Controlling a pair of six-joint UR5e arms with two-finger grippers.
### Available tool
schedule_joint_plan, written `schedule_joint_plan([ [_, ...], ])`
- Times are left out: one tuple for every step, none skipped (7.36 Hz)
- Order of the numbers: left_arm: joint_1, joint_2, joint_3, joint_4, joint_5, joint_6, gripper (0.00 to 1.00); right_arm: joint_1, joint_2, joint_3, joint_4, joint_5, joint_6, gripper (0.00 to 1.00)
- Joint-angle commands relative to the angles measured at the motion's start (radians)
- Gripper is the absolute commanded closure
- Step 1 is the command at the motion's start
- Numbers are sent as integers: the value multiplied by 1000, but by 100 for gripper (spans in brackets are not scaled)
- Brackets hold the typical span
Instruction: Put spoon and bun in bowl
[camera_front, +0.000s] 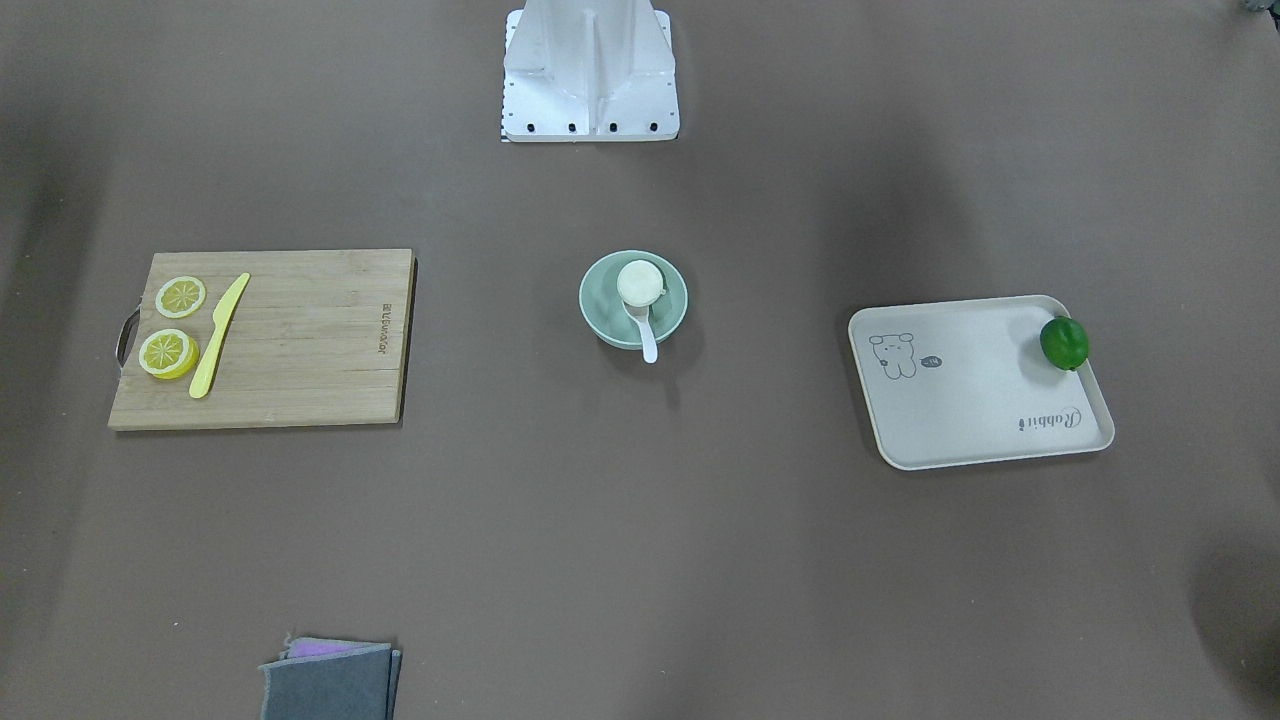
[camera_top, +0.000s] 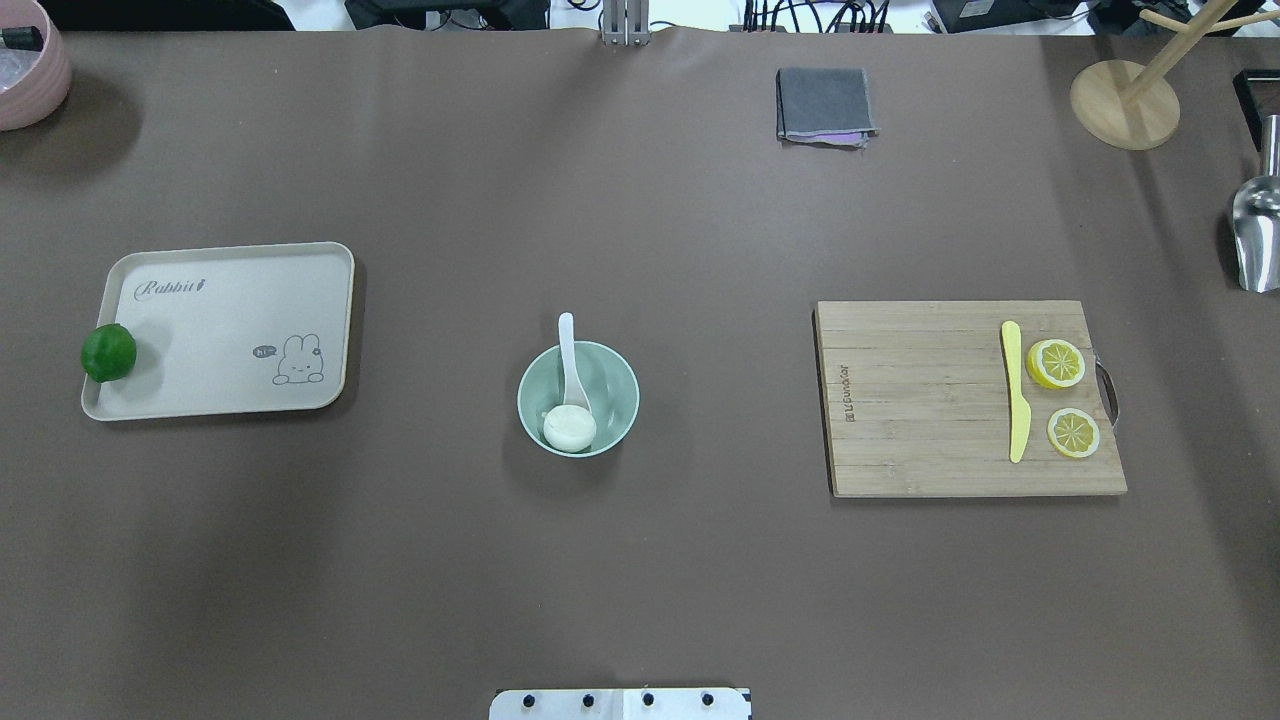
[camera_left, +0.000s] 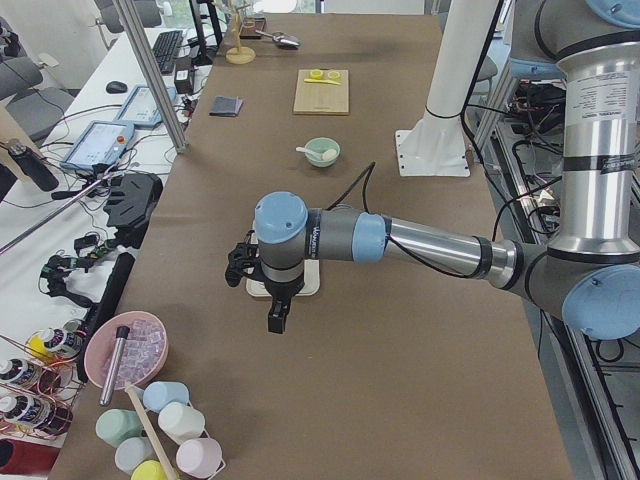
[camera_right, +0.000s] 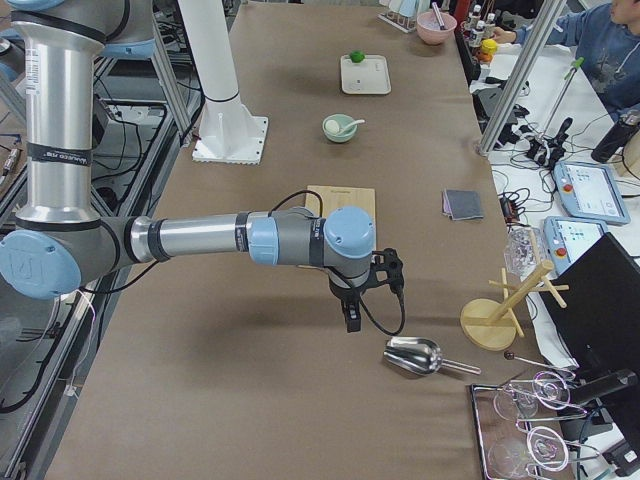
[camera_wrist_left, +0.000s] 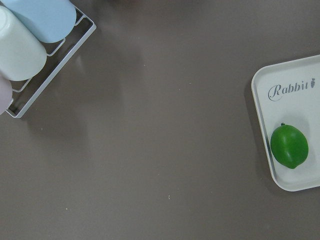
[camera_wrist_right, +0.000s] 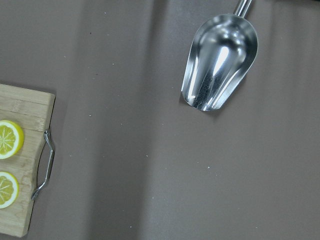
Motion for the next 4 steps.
schedule_joint_plan([
  [1, 10, 14, -60, -3, -3, 2, 2, -6, 14, -1, 4, 1, 0],
  [-1, 11, 4, -60, -6, -3, 2, 2, -23, 14, -1, 3, 1, 0],
  [1, -1, 0, -65, -8, -4, 2, 18, -23, 14, -1, 1, -3, 0],
  [1, -1, 5, -66, -8, -3, 2, 18, -28, -4, -1, -2, -3, 0],
])
